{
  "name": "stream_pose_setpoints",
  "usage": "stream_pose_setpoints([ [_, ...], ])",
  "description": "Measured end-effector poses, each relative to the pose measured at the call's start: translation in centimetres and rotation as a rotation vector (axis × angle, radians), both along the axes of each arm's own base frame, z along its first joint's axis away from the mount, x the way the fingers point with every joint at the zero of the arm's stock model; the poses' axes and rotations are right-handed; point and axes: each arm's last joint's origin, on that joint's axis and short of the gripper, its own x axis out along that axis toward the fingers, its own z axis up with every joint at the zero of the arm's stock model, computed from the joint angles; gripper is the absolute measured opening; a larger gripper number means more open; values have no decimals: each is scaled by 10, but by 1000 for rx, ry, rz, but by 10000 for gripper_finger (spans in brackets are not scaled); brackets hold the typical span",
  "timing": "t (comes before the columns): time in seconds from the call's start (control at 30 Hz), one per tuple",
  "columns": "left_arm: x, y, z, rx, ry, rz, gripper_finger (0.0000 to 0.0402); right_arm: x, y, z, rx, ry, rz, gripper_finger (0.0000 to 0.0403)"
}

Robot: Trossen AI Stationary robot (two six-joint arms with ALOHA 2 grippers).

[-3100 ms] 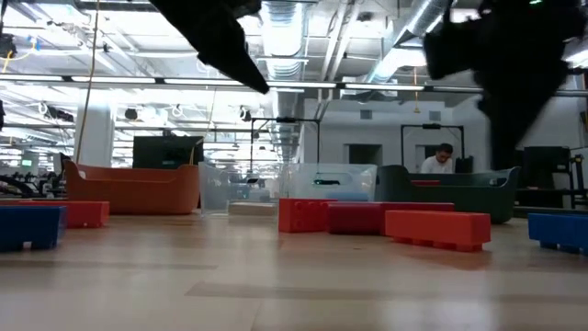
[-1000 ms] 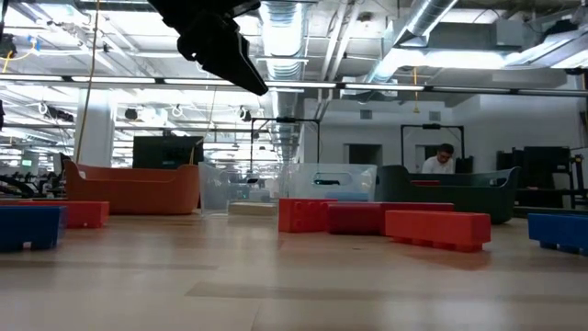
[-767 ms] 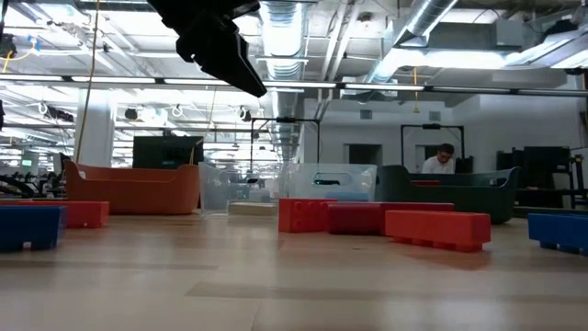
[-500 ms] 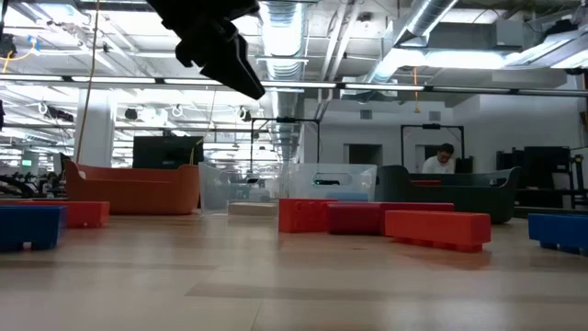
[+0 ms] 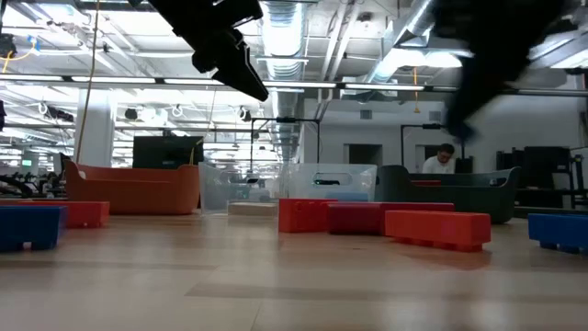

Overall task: Sort blocks
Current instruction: Put the blue game piece into the right transparent bin

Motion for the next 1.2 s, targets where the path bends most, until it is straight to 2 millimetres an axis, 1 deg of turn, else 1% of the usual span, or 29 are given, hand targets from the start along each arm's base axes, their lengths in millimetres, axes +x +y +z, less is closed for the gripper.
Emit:
stream_pose_setpoints([
  [0.17, 0, 0, -1, -23, -6, 17, 190, 44, -61, 25, -137, -138, 153, 170],
  [0.27, -2, -1, -3, -53, 12, 37, 190, 62, -102, 31, -128, -206, 235, 170],
  [0.37, -6, -2, -7, -91, 48, 64, 190, 73, -143, 21, -88, -220, 251, 171],
  [0.47, -10, -3, -12, -124, 96, 94, 190, 79, -176, 2, -31, -204, 231, 178],
  [0.53, -12, -4, -14, -141, 114, 108, 190, 83, -190, -10, 17, -207, 233, 190],
  [0.63, -13, -5, -14, -154, 115, 121, 190, 87, -202, -26, 70, -187, 236, 216],
  [0.73, -13, -5, -14, -155, 112, 122, 190, 88, -205, -30, 87, -133, 241, 236],
  [0.8, -12, -5, -13, -153, 102, 119, 190, 87, -202, -24, 93, -111, 252, 242],
  [0.87, -11, -5, -12, -149, 87, 114, 190, 84, -195, -11, 97, -103, 269, 243],
  [0.93, -10, -4, -11, -142, 75, 107, 190, 78, -182, 5, 103, -108, 289, 243],
  [1.0, -10, -4, -11, -142, 75, 107, 190, 66, -166, 19, 115, -90, 286, 243],
  [1.03, -10, -4, -11, -142, 79, 108, 190, 59, -157, 23, 127, -58, 276, 243],
  [1.13, -11, -5, -12, -149, 87, 112, 190, 36, -129, 29, 187, 52, 244, 243],
  [1.2, -11, -7, -12, -149, 85, 106, 190, 19, -111, 25, 239, 124, 222, 243],
])
